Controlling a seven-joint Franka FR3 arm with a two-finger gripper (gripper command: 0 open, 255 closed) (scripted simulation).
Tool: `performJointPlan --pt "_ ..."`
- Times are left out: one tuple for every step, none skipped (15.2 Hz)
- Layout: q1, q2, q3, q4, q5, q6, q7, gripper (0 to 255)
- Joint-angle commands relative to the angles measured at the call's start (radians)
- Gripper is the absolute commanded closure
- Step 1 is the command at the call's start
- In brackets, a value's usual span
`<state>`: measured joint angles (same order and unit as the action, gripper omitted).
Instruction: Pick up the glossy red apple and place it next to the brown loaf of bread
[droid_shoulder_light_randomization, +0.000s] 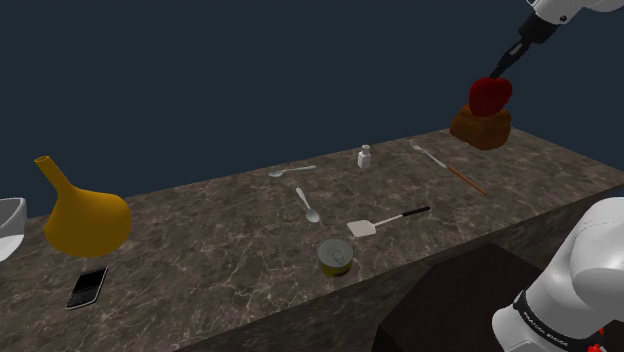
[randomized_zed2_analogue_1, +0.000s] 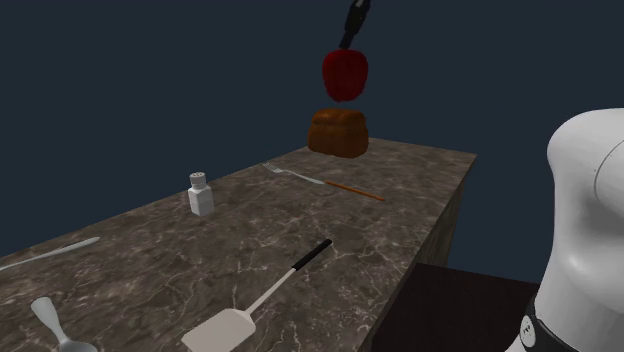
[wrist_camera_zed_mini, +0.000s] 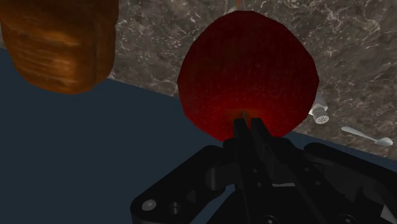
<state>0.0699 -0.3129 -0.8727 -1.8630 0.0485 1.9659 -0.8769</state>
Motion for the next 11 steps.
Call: performJointPlan --pt "0.028 0.076 -0.092 0.069 0.067 -0.021 -0.085 255" --pt "0.044 0.124 -0.145 0.107 0.114 -0.036 -0.130 255" --pt "0.058 0.182 -0.204 0.148 0.173 -0.056 -0.183 255" --pt "0.066 0.254 -0.267 0.192 0.249 -0.083 -0.243 255" --pt "0.052 0.345 -0.324 0.241 0.348 -0.121 -0.314 255" --pt "0.003 0.444 -0.355 0.294 0.455 -0.170 -0.384 255" --pt "-0.015 0.430 -0.324 0.276 0.439 -0.151 -0.380 255" --pt "-0.016 0.422 -0.317 0.259 0.433 -0.135 -0.380 255" --pt "-0.012 0.417 -0.316 0.243 0.429 -0.121 -0.382 255" --pt "-0.008 0.413 -0.315 0.228 0.426 -0.106 -0.384 255" --pt "-0.004 0.410 -0.315 0.212 0.424 -0.092 -0.387 255"
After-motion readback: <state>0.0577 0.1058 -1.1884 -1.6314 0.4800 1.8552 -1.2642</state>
